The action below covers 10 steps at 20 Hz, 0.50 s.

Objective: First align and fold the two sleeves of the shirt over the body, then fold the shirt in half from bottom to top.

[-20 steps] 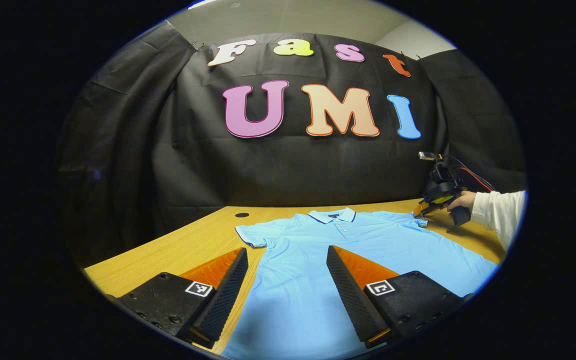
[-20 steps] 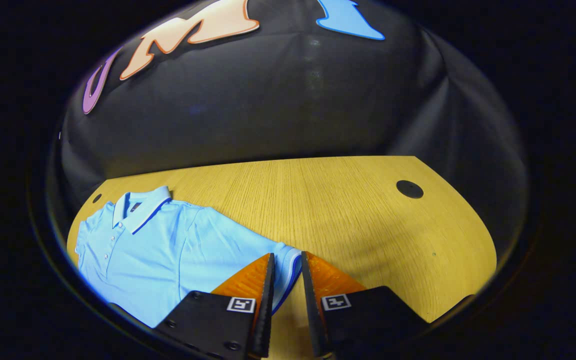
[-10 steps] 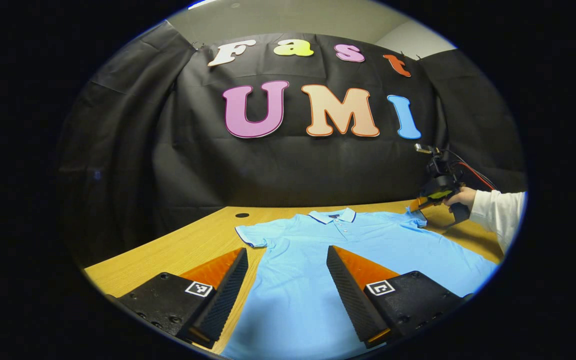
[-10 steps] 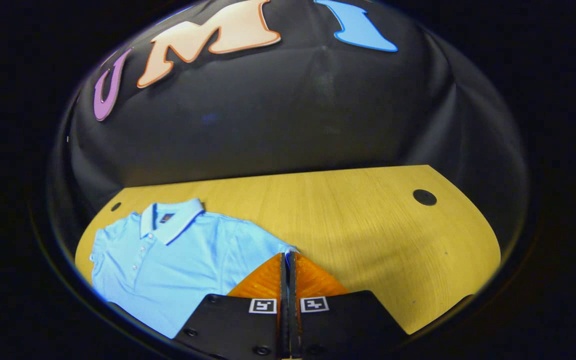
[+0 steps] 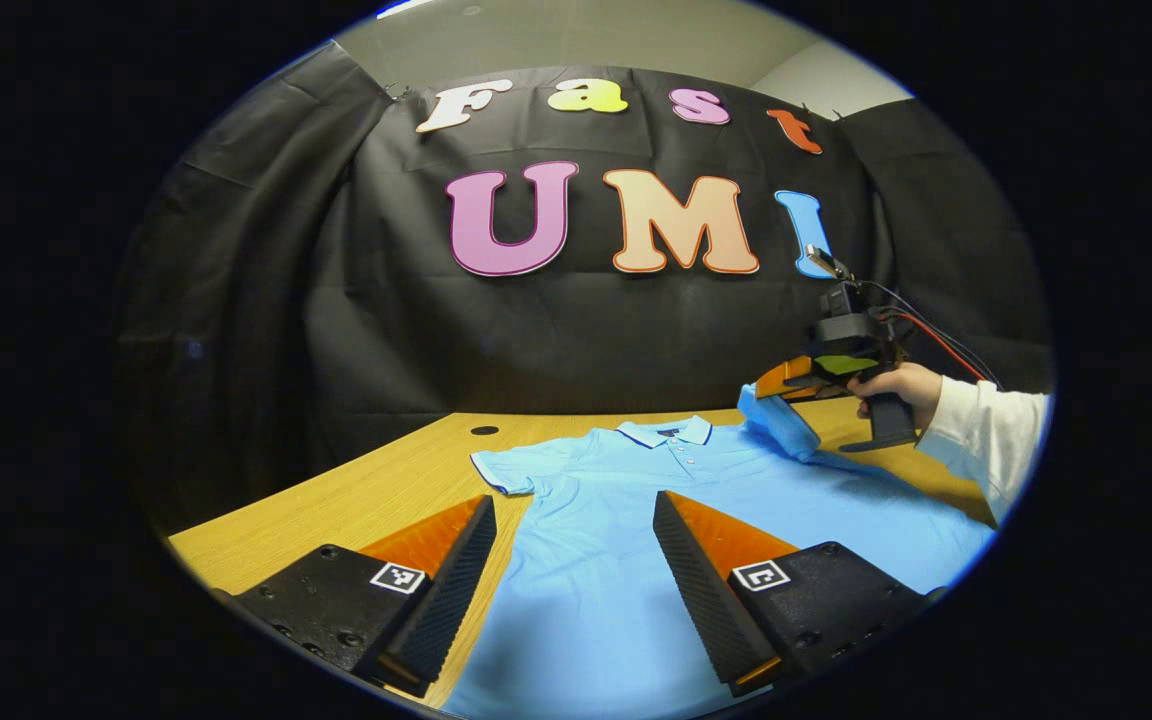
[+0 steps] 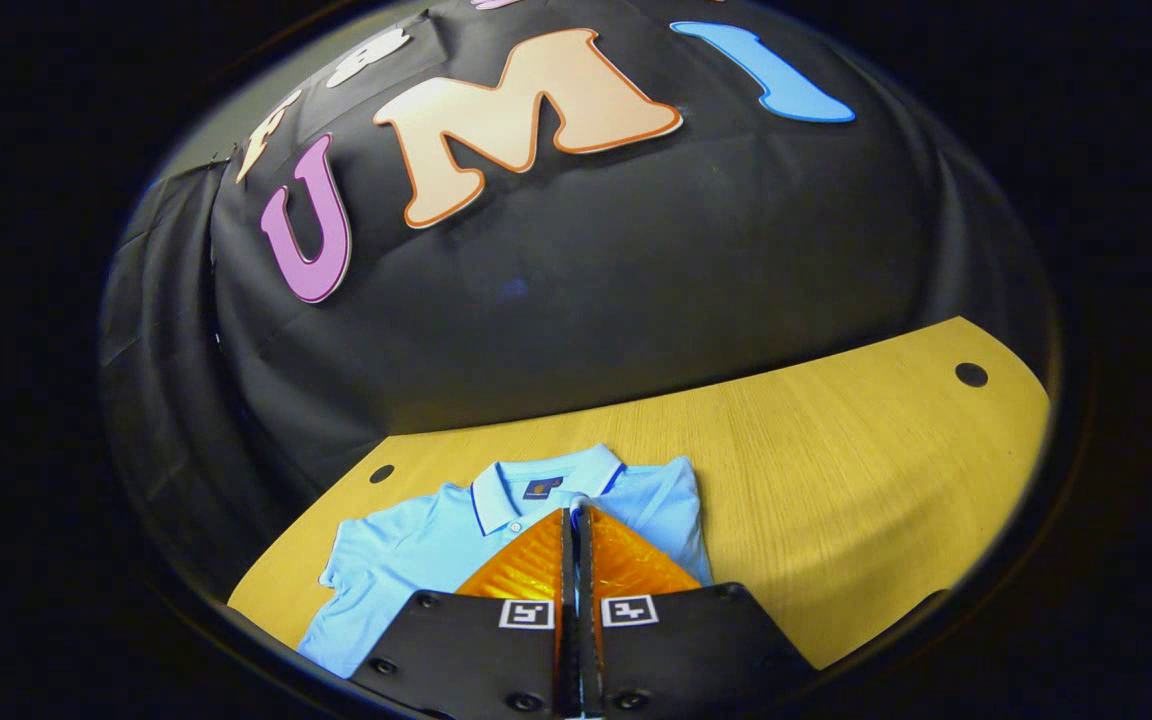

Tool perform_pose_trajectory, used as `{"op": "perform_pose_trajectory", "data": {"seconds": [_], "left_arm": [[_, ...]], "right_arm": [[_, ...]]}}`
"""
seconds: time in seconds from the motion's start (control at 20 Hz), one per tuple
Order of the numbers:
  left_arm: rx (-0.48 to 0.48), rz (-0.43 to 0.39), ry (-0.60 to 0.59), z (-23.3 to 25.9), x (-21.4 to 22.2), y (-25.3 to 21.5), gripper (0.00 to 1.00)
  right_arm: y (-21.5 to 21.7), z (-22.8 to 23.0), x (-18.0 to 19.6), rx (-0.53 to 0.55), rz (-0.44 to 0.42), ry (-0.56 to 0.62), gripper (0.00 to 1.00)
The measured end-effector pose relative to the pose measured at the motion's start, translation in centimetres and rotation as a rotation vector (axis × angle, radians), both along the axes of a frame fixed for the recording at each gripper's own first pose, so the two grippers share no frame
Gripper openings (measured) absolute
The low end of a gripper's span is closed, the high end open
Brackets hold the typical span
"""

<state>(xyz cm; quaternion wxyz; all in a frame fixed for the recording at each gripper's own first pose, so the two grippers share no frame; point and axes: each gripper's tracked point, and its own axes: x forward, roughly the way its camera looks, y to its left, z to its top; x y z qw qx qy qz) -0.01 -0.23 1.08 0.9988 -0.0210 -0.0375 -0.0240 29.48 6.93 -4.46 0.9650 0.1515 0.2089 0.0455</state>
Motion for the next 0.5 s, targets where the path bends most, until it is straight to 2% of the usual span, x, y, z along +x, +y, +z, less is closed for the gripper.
{"op": "perform_pose_trajectory", "data": {"seconds": [0.15, 0.2, 0.3, 0.35, 0.4, 0.45, 0.5], "left_arm": [[-0.001, 0.000, 0.000, 0.0, 0.0, 0.0, 0.95], [-0.001, 0.000, 0.001, 0.0, 0.0, 0.0, 0.95], [-0.001, 0.000, 0.001, 0.0, 0.0, 0.1, 0.95], [-0.001, 0.000, 0.000, 0.0, 0.0, 0.0, 0.95], [-0.001, 0.000, 0.001, 0.0, 0.0, 0.0, 0.95], [0.000, 0.001, 0.002, -0.1, 0.1, 0.0, 0.95], [0.002, 0.001, 0.002, -0.1, 0.0, 0.0, 0.95]], "right_arm": [[2.4, -1.4, -0.7, 0.034, 0.051, 0.035, 0.07], [2.8, -2.1, -1.1, 0.037, 0.070, 0.049, 0.16], [3.4, -2.5, -2.0, 0.045, 0.120, 0.071, 0.23], [3.5, -2.7, -2.6, 0.032, 0.146, 0.078, 0.30], [3.7, -2.8, -3.3, 0.008, 0.175, 0.085, 0.53], [3.4, -2.9, -4.1, -0.035, 0.198, 0.094, 0.67], [3.1, -2.9, -5.1, -0.087, 0.217, 0.090, 0.92]]}}
